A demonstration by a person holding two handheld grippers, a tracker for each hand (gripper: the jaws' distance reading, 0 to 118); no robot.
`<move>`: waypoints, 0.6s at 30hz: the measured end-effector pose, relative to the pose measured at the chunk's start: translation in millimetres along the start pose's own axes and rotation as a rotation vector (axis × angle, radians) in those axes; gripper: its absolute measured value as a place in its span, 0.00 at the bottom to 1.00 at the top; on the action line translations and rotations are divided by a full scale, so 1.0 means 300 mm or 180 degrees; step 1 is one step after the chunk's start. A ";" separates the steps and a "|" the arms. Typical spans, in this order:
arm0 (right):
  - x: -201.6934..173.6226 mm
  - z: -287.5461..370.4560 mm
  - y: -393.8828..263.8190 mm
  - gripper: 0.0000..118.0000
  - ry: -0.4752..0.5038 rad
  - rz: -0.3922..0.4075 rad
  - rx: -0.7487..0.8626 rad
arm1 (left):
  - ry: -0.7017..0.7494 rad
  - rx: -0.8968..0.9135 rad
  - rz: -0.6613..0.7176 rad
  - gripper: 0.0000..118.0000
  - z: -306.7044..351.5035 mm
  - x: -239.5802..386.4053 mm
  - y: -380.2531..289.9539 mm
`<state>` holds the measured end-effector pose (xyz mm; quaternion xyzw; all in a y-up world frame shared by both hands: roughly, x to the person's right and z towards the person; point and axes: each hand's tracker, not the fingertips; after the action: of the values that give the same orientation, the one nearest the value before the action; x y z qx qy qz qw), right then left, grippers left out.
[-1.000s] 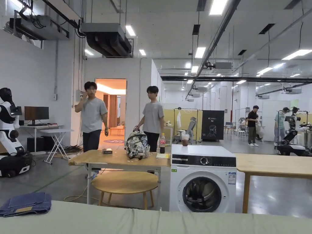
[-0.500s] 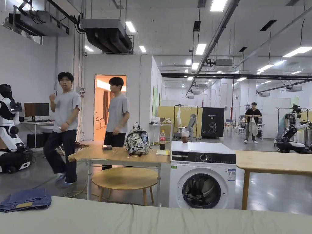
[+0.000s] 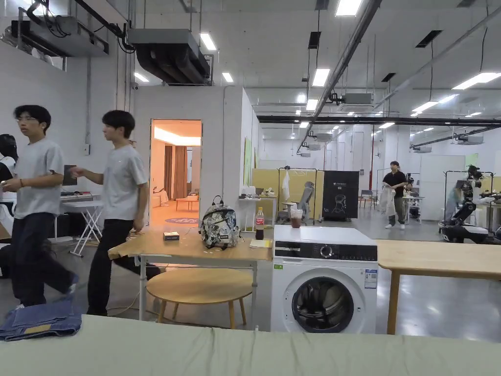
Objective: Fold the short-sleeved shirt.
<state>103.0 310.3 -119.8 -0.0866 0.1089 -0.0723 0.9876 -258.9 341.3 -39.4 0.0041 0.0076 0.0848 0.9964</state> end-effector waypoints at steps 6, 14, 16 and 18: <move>-0.001 0.002 0.047 1.00 0.0209 -0.0344 -0.0106 | -0.0060 0.0016 -0.0013 0.84 0.002 0.012 0.008; -0.023 0.038 0.094 1.00 0.0399 -0.0529 -0.0056 | -0.0077 -0.0009 0.0059 0.84 0.008 0.026 0.046; -0.029 0.048 0.102 1.00 0.0435 -0.0574 -0.0042 | -0.0132 0.0029 0.0096 0.84 0.015 0.028 0.054; -0.027 0.049 0.109 1.00 0.0542 -0.0709 -0.0068 | -0.0165 0.0052 0.0113 0.84 0.014 0.031 0.058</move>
<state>102.6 345.6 -110.3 -0.1022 0.1828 -0.1873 0.9597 -252.6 360.0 -35.1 0.0145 -0.0177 0.1024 0.9945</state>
